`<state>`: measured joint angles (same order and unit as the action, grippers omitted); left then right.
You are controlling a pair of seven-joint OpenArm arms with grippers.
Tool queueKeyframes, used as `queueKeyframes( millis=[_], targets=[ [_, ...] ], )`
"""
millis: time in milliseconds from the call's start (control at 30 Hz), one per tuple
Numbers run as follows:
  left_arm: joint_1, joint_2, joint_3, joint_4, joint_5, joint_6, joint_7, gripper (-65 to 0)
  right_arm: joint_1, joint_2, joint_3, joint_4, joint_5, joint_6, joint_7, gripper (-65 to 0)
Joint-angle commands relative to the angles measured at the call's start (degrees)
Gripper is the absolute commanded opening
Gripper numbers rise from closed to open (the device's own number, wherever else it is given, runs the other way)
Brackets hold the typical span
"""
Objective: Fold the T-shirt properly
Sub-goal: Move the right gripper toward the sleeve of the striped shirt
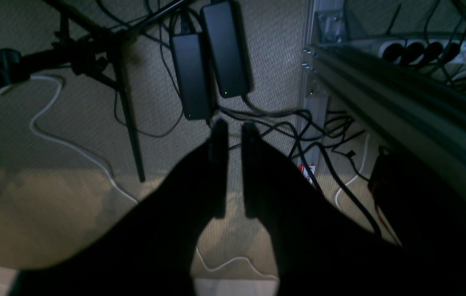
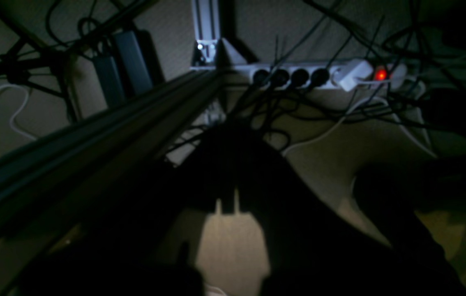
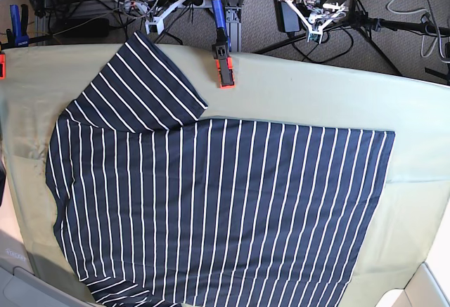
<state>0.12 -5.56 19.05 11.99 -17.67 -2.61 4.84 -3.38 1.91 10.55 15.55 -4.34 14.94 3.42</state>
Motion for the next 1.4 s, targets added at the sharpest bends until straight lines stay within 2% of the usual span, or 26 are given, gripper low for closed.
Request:
queueKeyframes(
  millis=[0,300,400,500,567,667,767,867,1000,1100,1200,1300,1367],
  targets=[
    [-0.3,-0.2,0.0,0.4,-0.1,-1.1,-0.8,-59.0,-0.2,0.3,0.2,0.5,0.1,-2.7,0.7,-65.0],
    [-0.1,-0.2,0.0,0.4,0.3,-1.6,-1.0,-59.0,-0.2,0.3,0.2,0.5,0.0,-2.7,0.7,-65.0],
    [0.4,-0.7,0.0,0.4,2.8,-5.9,-1.0,-59.0,-1.1,0.7,0.2,0.5,-0.7,-2.0,0.6,-65.0],
    [2.3,-2.1,0.0,1.6,2.9,-11.0,-1.1,-59.0,-3.7,2.0,0.2,2.0,-2.3,2.3,0.7,-65.0],
    [4.5,-3.5,0.0,4.3,2.6,-12.5,-2.0,-59.0,-6.1,3.0,0.1,4.1,-2.3,3.8,0.7,-65.0],
    [8.9,-6.3,-0.1,11.2,1.0,-14.8,-2.1,-59.0,-11.0,5.2,0.1,8.3,-1.2,3.9,0.7,-65.0],
    [13.9,-9.2,-0.1,20.3,-0.6,-16.7,-2.1,-59.0,-16.2,7.8,0.1,13.5,4.1,5.6,0.6,-65.0],
    [19.3,-12.1,-0.5,30.6,-1.0,-16.8,-2.0,-59.0,-22.0,10.4,0.1,19.6,9.6,8.2,0.3,-65.0],
    [27.3,-14.3,-5.9,44.3,-1.0,-17.2,-1.6,-59.0,-30.0,13.8,0.2,29.0,16.6,8.4,-1.8,-65.0],
    [33.4,-14.4,-12.7,54.1,-2.1,-22.8,-1.6,-59.0,-36.1,16.5,0.2,37.4,24.0,8.5,-4.7,-65.0],
    [38.8,-14.6,-18.8,63.5,-9.0,-30.1,1.2,-59.0,-42.5,19.3,0.5,47.6,29.8,8.5,-7.0,-65.0],
    [43.8,-14.6,-24.2,72.7,-15.3,-33.9,6.1,-58.9,-49.2,21.5,2.4,58.9,35.0,8.5,-10.5,-65.0],
    [46.8,-14.8,-27.2,78.7,-17.6,-34.6,7.8,-58.9,-53.1,22.7,4.8,66.4,39.6,8.5,-13.6,-65.0]
  ],
)
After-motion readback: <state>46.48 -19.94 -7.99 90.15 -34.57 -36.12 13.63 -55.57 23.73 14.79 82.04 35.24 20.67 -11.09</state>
